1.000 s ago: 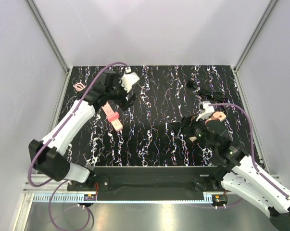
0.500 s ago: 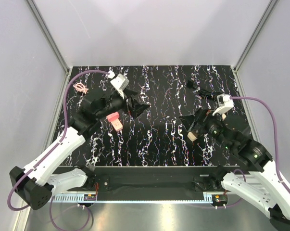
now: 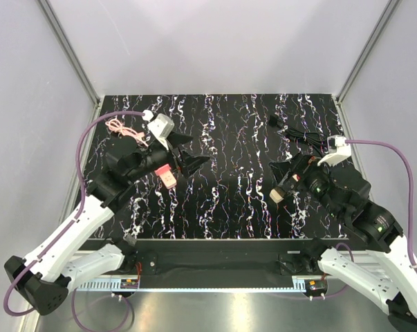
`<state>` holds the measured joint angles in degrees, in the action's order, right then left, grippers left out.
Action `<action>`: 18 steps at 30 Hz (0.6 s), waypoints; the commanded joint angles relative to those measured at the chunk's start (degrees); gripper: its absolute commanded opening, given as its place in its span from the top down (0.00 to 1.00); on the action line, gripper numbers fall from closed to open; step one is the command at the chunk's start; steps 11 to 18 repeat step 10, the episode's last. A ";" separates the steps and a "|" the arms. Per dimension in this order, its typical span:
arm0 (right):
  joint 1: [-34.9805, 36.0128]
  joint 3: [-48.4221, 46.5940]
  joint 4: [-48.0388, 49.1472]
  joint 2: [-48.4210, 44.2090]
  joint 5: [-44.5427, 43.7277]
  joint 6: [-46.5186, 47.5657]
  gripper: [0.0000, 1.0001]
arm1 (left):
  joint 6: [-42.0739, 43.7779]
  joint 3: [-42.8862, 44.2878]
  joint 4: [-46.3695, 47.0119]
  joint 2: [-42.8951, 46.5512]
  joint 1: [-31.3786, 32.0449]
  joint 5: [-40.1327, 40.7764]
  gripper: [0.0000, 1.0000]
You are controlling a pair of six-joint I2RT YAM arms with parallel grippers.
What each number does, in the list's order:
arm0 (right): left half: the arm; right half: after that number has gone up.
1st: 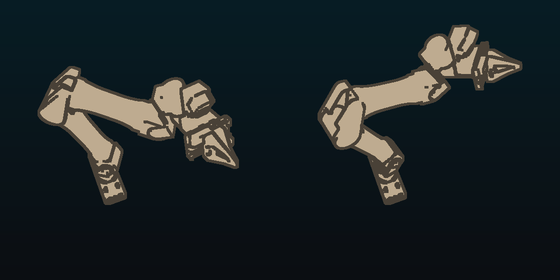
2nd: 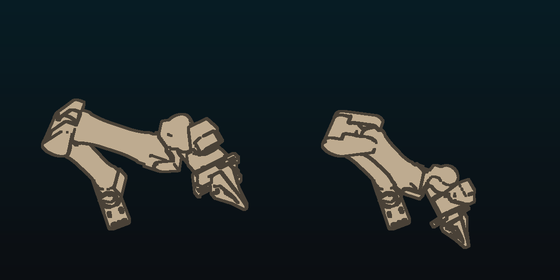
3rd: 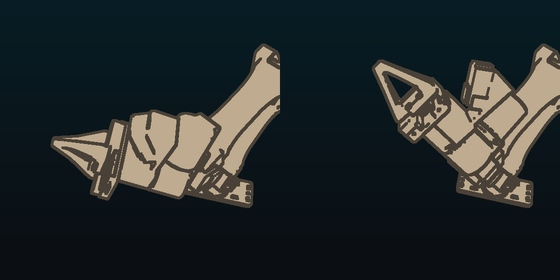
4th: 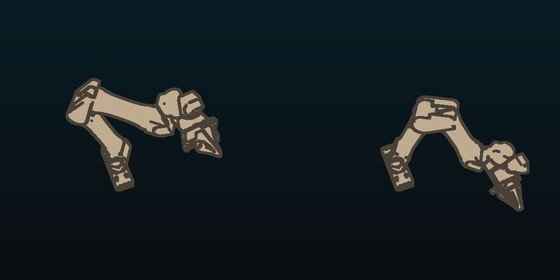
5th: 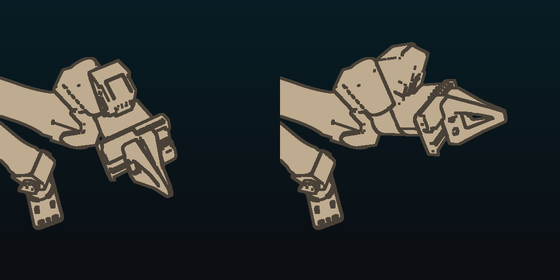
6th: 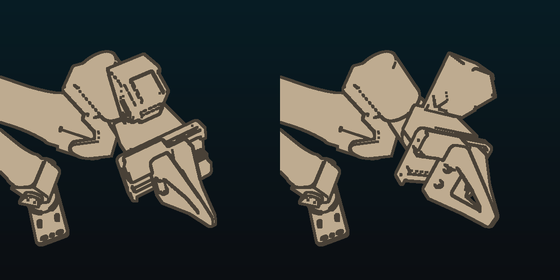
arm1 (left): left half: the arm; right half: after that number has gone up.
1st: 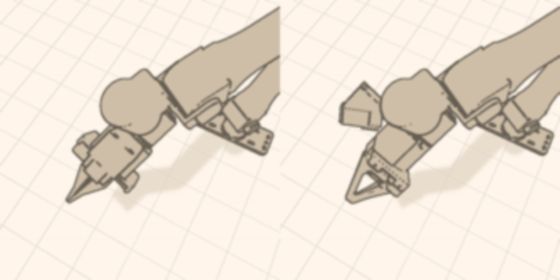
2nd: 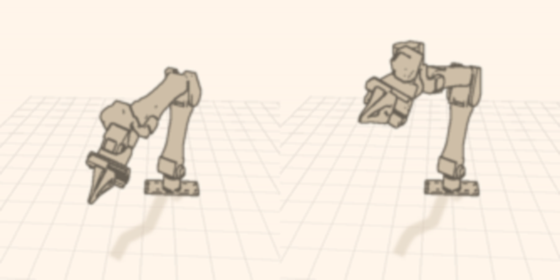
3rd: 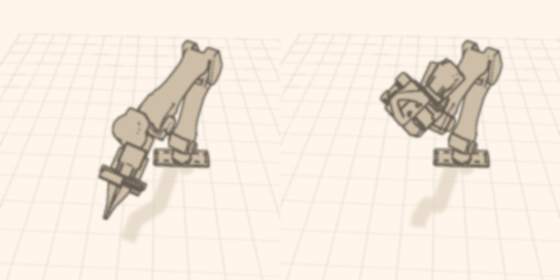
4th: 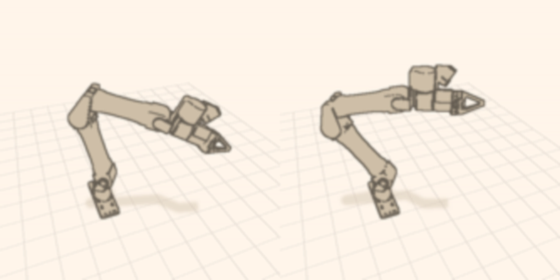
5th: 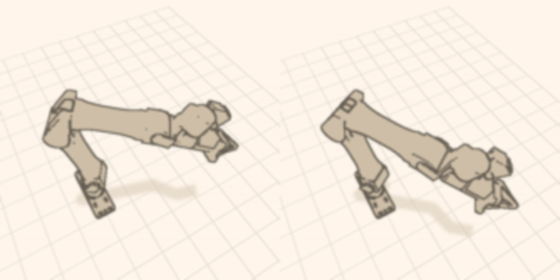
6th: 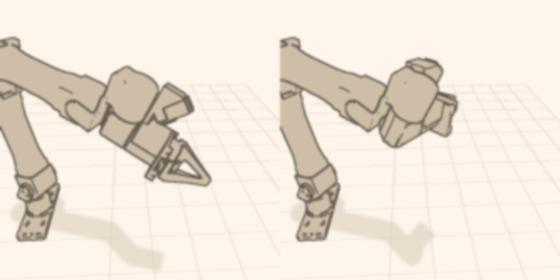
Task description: Insert the plug
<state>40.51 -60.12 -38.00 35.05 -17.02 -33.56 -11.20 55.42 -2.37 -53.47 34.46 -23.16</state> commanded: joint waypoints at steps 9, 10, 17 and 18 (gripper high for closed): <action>0.09 -0.35 1.09 -0.42 -2.76 0.51 0.00 | 2.15 0.39 2.55 0.74 0.17 3.29 0.01; 0.09 -0.09 1.17 -0.77 -2.93 0.43 0.00 | 2.15 0.39 2.55 0.56 0.17 3.38 0.01; 0.09 -0.09 1.17 -0.77 -2.93 0.43 0.00 | 2.15 0.39 2.55 0.56 0.17 3.38 0.01; 0.09 -0.09 1.17 -0.77 -2.93 0.43 0.00 | 2.15 0.39 2.55 0.56 0.17 3.38 0.01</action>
